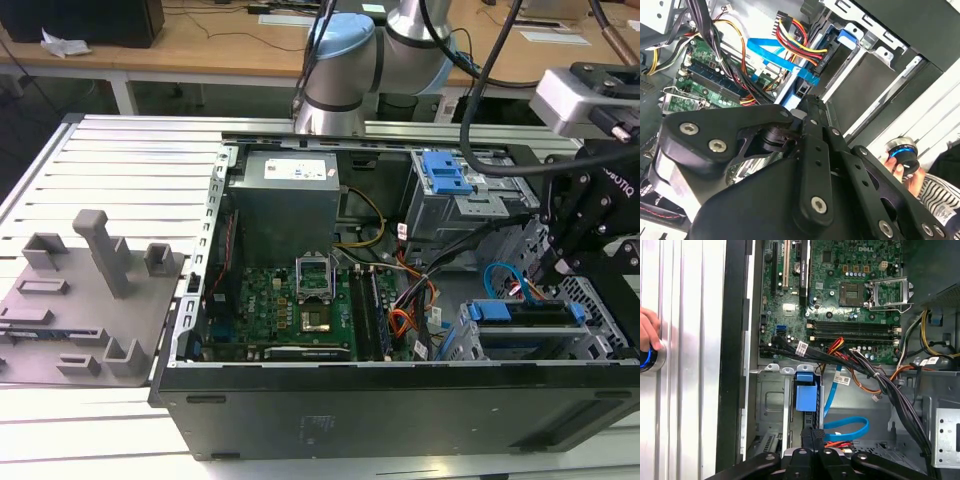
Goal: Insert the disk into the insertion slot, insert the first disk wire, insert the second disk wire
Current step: 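Insert the second disk wire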
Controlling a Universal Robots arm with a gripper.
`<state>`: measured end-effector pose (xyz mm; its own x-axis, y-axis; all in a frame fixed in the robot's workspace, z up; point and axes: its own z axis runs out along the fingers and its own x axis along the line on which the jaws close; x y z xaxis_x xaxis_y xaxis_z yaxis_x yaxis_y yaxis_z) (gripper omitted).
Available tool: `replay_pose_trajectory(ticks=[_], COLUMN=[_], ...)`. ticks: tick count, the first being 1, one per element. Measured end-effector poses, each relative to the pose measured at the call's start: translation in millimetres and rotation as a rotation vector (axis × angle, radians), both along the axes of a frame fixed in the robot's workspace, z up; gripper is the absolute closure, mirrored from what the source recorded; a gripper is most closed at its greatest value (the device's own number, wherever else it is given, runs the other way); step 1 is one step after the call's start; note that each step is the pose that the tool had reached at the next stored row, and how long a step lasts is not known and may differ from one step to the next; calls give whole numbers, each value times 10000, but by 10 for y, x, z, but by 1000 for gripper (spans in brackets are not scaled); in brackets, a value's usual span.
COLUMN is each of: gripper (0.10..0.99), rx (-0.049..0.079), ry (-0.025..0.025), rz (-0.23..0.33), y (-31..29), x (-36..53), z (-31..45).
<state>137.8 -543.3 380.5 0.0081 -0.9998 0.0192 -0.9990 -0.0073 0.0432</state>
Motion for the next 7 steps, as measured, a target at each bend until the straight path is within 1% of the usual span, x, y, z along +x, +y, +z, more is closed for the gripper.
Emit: replay_pose_trajectory(ticks=[7], gripper=[980], rx=[0], ry=[0], rz=[-1], y=[0], x=[-1], z=[0])
